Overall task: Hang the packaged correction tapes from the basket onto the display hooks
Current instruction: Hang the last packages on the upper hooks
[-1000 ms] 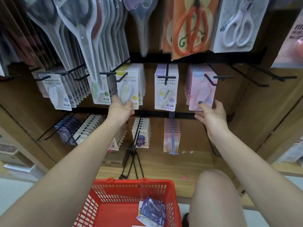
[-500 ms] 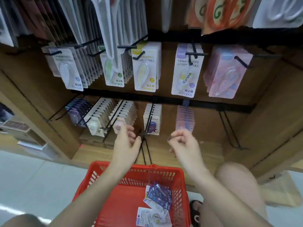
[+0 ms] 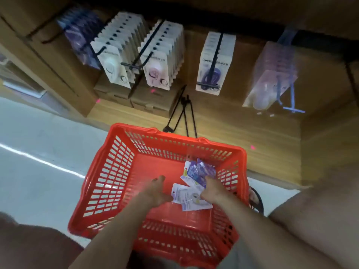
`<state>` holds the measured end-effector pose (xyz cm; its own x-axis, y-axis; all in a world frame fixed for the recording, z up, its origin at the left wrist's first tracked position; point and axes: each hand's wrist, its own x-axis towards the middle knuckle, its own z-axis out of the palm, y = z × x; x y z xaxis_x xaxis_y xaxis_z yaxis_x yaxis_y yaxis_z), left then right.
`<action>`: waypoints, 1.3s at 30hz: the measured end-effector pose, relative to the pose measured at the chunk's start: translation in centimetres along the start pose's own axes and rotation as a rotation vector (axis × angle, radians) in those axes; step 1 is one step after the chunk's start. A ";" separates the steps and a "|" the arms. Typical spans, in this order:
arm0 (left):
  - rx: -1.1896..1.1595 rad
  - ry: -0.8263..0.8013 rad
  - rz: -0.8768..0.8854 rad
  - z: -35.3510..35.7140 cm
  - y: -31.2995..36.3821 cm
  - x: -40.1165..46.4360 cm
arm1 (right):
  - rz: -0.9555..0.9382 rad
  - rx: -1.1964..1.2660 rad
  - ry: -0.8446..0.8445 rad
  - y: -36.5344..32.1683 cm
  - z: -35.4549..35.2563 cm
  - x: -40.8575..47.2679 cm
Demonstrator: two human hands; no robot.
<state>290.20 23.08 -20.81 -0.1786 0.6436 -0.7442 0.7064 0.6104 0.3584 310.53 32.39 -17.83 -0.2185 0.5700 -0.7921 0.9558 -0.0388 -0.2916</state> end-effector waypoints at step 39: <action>-0.871 0.188 -0.139 6.0 -1.7 4.5 | 0.172 0.380 0.034 0.5 4.6 8.5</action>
<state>292.33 22.20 -28.12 -0.3865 0.5564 -0.7356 -0.0849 0.7727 0.6291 308.28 33.42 -27.18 -0.0495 0.5553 -0.8302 0.8358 -0.4320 -0.3388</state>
